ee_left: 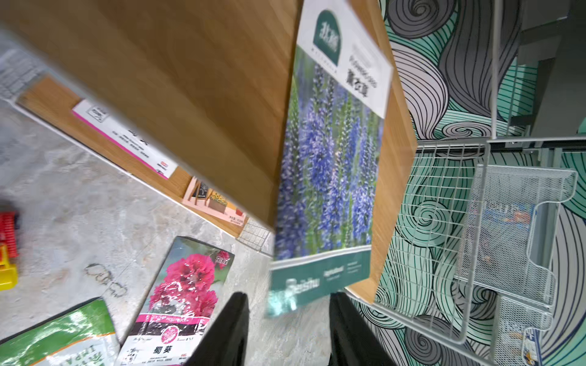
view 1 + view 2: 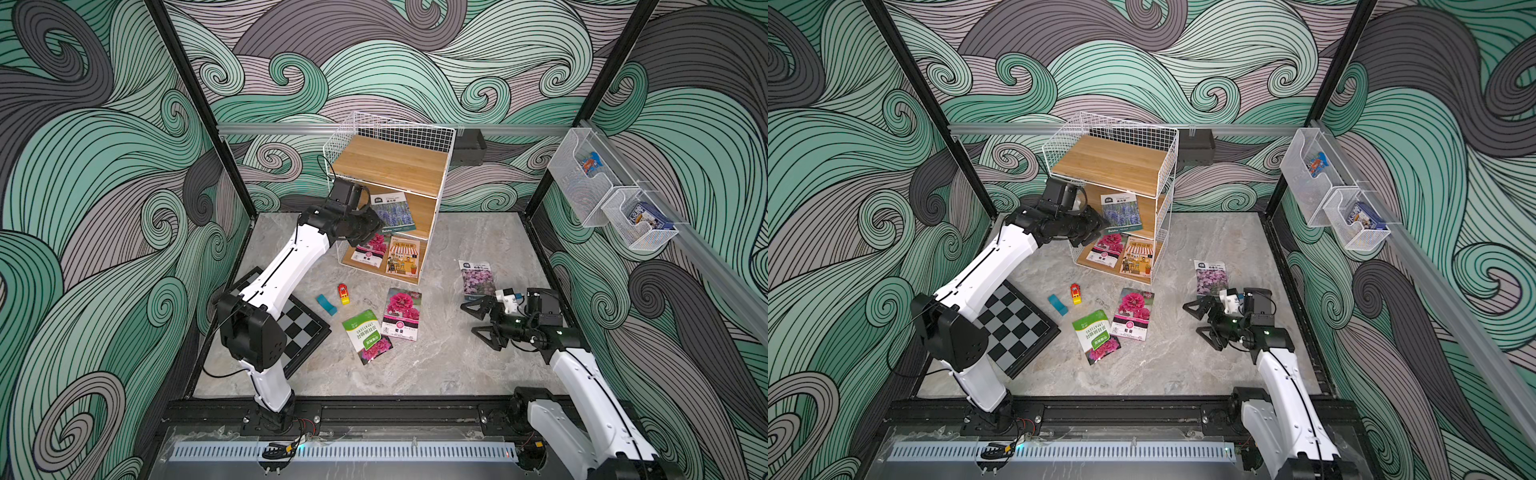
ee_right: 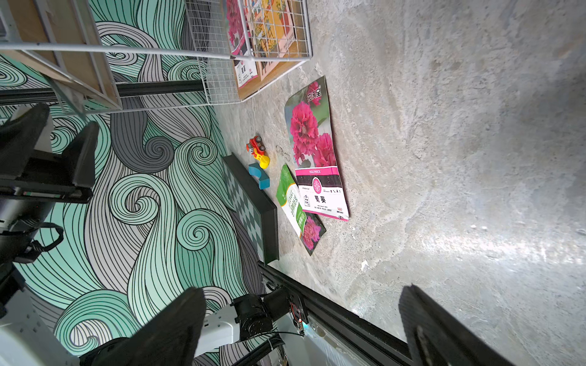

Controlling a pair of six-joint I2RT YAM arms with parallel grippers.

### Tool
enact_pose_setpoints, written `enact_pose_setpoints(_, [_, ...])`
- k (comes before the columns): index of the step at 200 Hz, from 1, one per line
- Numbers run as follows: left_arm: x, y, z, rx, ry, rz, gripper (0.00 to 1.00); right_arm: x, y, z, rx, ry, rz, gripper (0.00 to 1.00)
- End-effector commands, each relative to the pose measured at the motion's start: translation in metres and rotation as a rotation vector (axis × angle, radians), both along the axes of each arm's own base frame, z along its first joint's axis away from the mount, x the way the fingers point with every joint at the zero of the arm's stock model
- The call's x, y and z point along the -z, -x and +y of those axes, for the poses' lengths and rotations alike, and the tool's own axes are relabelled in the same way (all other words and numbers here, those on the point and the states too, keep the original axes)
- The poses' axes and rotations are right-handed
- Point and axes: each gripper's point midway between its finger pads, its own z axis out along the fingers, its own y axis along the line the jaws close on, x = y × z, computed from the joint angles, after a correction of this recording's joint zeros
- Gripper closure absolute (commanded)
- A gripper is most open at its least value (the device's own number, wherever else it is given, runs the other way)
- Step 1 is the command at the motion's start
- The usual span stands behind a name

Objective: Take the seed bag off the shelf
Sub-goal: Pick up the seed packet from the shelf.

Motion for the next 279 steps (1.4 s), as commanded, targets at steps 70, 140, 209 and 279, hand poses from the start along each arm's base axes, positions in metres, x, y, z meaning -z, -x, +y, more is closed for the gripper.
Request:
enact_pose_setpoints(70, [0.017,-0.004,0.007,-0.061,0.055,0.011,0.45,0.007,0.011,0.001,0.025,-0.027,0.024,0.01])
enact_pose_setpoints(140, [0.009,-0.020,0.004,-0.083,0.064,-0.027,0.44,0.008,0.012,0.001,0.035,-0.024,0.025,0.01])
enact_pose_setpoints(209, [-0.015,-0.020,0.009,-0.121,0.102,-0.092,0.44,0.011,0.009,-0.001,0.035,-0.005,0.034,0.01])
enact_pose_setpoints(279, [-0.007,-0.043,-0.013,-0.099,0.163,-0.082,0.43,0.009,0.004,-0.002,0.031,0.007,0.032,0.01])
